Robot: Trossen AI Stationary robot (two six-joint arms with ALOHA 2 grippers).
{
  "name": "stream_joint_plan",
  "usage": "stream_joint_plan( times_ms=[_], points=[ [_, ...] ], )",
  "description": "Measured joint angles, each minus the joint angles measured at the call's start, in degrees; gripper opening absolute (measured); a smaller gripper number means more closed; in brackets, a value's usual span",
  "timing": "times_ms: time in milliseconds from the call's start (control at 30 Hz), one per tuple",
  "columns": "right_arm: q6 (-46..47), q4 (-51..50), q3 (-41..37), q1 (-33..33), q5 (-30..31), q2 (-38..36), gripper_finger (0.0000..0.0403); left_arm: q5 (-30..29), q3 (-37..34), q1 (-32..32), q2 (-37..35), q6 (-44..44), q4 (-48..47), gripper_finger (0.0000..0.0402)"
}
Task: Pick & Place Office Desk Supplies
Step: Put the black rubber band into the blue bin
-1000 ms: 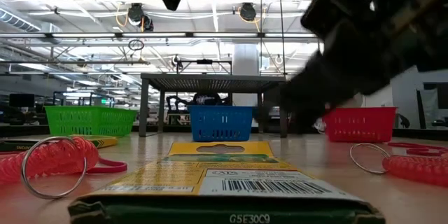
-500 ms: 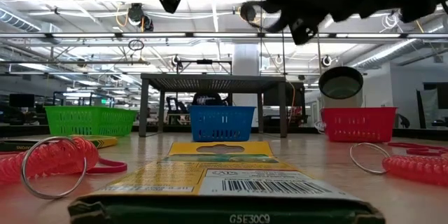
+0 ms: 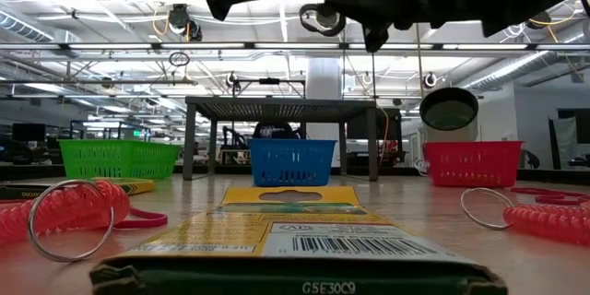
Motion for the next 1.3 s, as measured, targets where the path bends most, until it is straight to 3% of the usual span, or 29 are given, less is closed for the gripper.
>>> stream_joint_plan(
  times_ms=[367,1300],
  points=[
    [5.03,2.82,0.04,-0.68,-0.84,-0.04,0.0000,-10.54,0.00,-0.11,0.33,9.13,-2.29,0.0186],
    [4.64,4.58,0.07,-0.47,2.53,0.00,0.0000,-7.67,0.02,-0.11,2.13,10.35,2.14,0.0186]
  ],
)
